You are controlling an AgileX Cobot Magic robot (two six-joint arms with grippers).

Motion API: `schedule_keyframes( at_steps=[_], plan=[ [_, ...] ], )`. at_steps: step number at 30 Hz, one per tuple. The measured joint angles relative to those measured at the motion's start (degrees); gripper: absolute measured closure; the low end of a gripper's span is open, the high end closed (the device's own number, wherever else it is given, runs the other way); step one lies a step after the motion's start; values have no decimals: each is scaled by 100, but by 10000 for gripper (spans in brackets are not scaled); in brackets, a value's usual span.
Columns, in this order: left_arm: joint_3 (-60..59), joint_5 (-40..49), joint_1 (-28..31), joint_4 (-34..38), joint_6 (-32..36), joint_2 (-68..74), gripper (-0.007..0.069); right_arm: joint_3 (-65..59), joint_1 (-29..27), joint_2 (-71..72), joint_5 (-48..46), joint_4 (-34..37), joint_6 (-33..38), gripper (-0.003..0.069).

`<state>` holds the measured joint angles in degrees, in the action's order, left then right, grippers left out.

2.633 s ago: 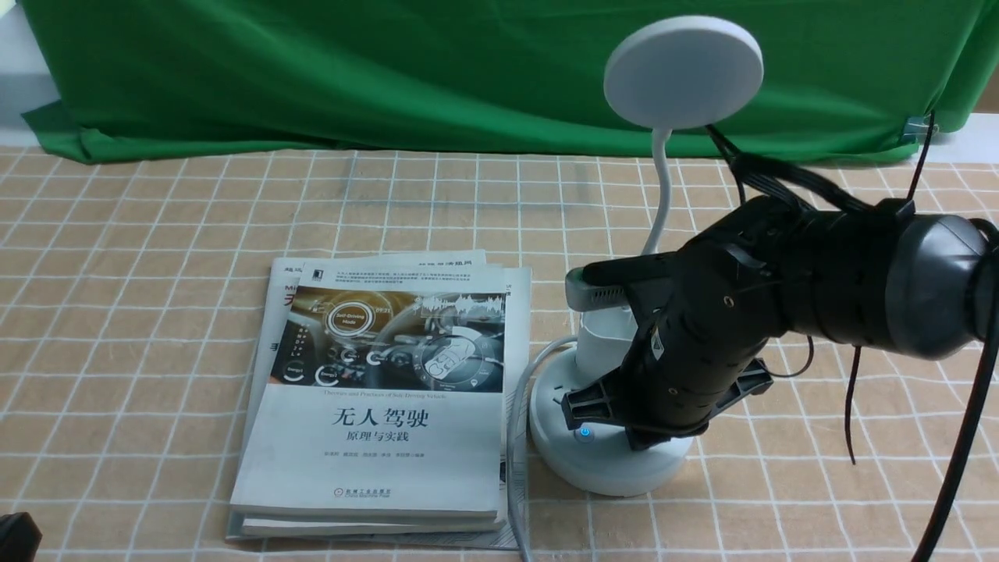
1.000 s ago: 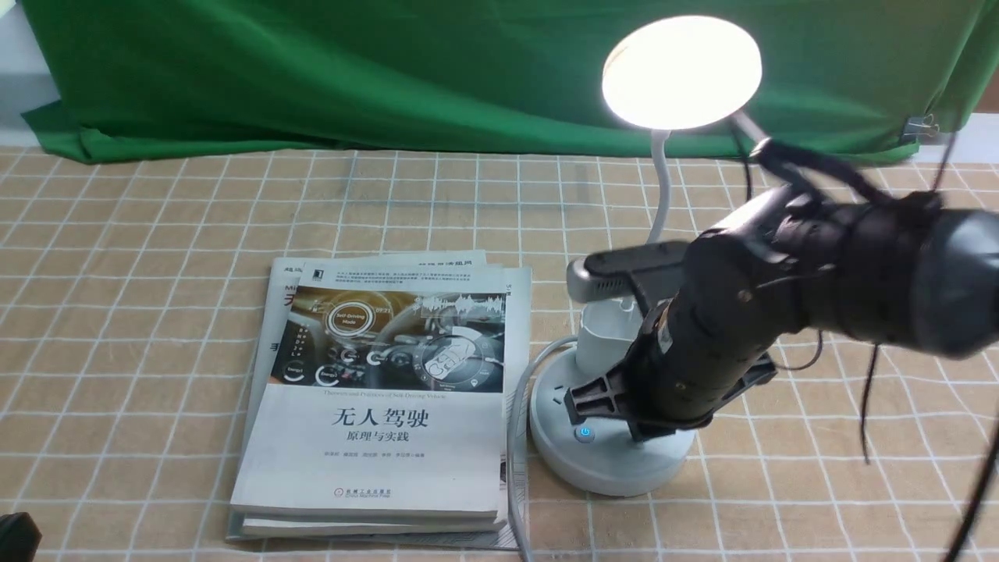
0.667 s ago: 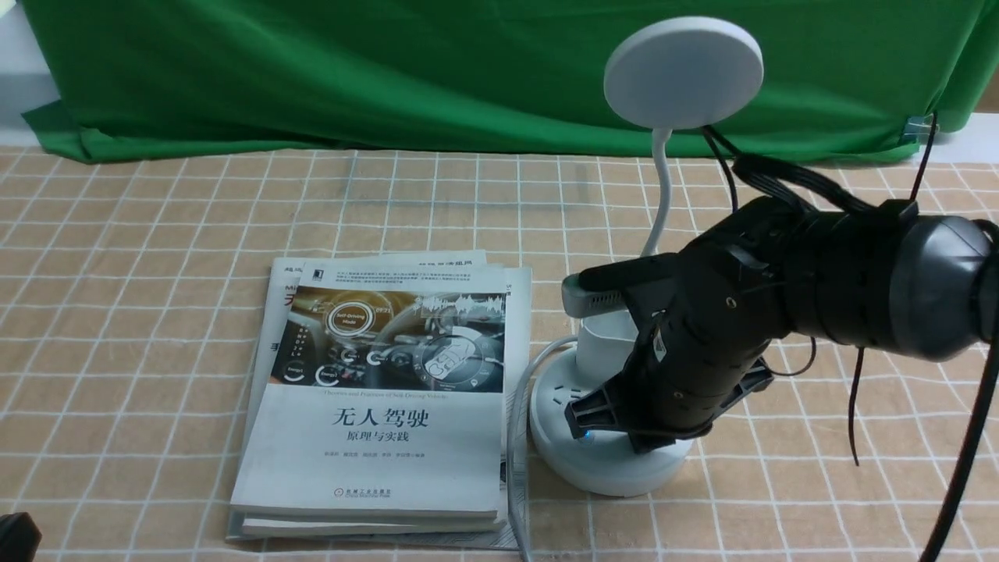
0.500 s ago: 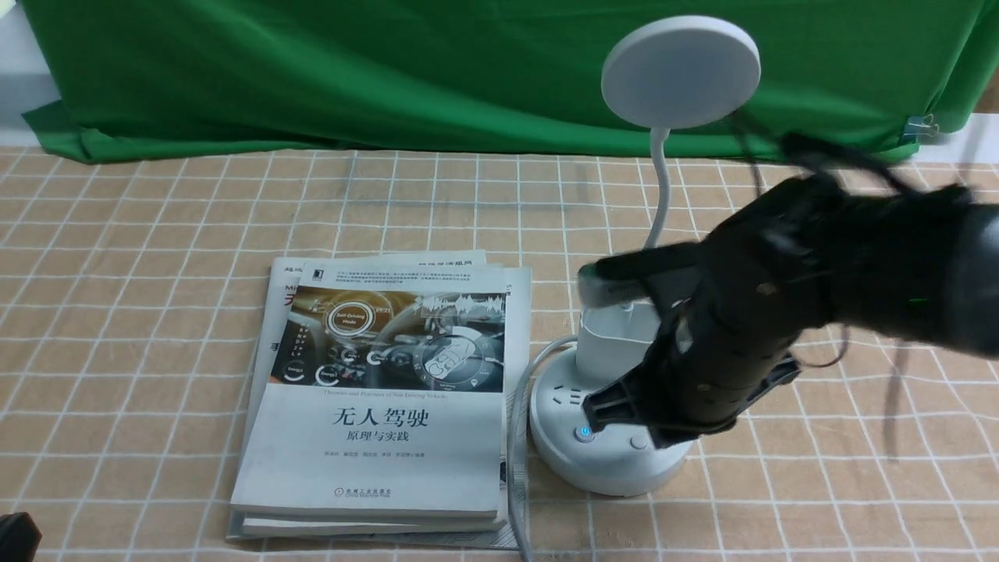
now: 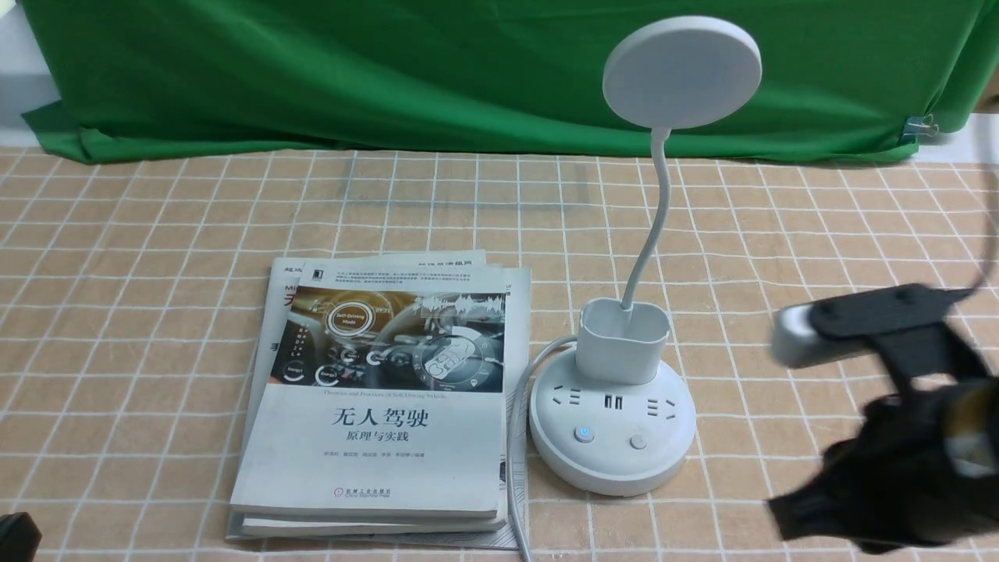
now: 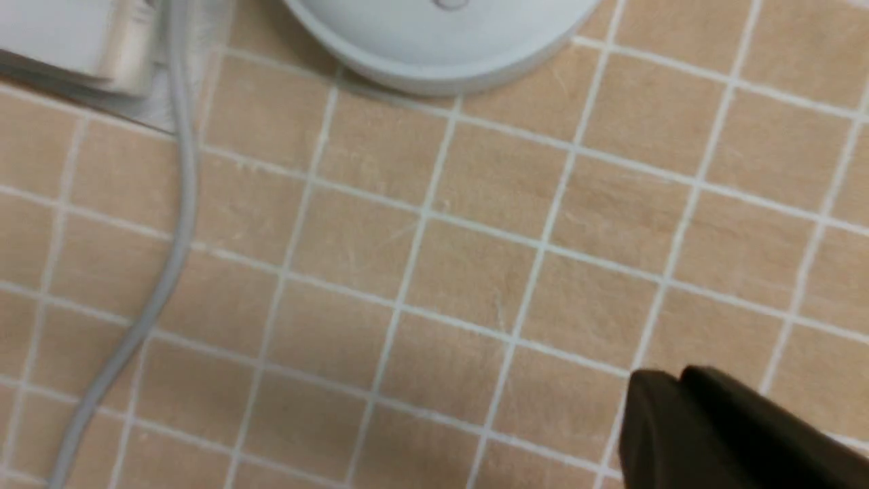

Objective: Turn off the desk lamp on the light coffee tablecloth by hand.

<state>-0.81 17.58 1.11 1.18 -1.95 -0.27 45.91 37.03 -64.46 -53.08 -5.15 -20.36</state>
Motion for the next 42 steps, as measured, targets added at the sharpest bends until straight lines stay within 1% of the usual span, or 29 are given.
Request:
schedule_keyframes(
  at_steps=[3, 5, 10, 12, 15, 17, 19, 20, 21, 23, 26, 27, 28, 29, 30, 34, 37, 42],
  plan=[
    [0, 0, 0, 0, 0, 0, 621, 0, 0, 403, 47, 0, 0, 613],
    [0, 0, 0, 0, 0, 0, 621, 0, 0, 845, 277, 0, 0, 608],
    [0, 0, 0, 0, 0, 0, 621, 0, 0, 1320, 747, -17, 0, 601],
    [0, 0, 0, 0, 0, 0, 621, -12, 0, 1508, 916, -177, 0, 598],
    [0, 0, 0, 0, 0, 0, 621, -139, -73, 1779, 979, -262, 78, 614],
    [0, 0, 0, -33, 0, 0, 621, -384, -335, 2086, 1172, -262, 238, 630],
    [0, 0, 0, -118, 0, 0, 621, -801, -837, 2423, 1532, -244, 501, 636],
    [0, 0, 0, -118, 0, 0, 621, -1102, -1121, 2636, 1810, -224, 663, 638],
    [0, 0, 0, -118, 0, 0, 621, -1585, -1528, 2962, 2280, -219, 893, 638],
    [0, 0, 0, -118, 0, 0, 621, -2253, -1983, 3431, 2895, -242, 1092, 638],
    [0, 0, 0, -118, -6, 0, 621, -3260, -2759, 4295, 3751, -250, 1224, 638],
    [0, 0, 0, -118, -6, 0, 621, -3490, -2983, 4524, 3928, -250, 1255, 636],
    [0, 0, 0, -118, 0, 0, 621, -3597, -3026, 4578, 4001, -250, 1260, 636],
    [0, 0, 0, -118, 0, 0, 621, -3971, -3329, 5000, 4228, -250, 1274, 635],
    [0, 0, 0, -118, 0, 0, 621, -4168, -3477, 5237, 4309, -250, 1279, 634],
    [0, 0, 0, -118, 0, 0, 621, -4604, -3698, 6006, 4386, -250, 1279, 634],
    [0, 0, 0, -118, 0, 0, 621, -4626, -3698, 6382, 4392, -250, 1284, 634],
    [0, -3, 0, -118, 0, 0, 621, -4626, -3548, 6432, 4297, -250, 1284, 634]
  ],
)
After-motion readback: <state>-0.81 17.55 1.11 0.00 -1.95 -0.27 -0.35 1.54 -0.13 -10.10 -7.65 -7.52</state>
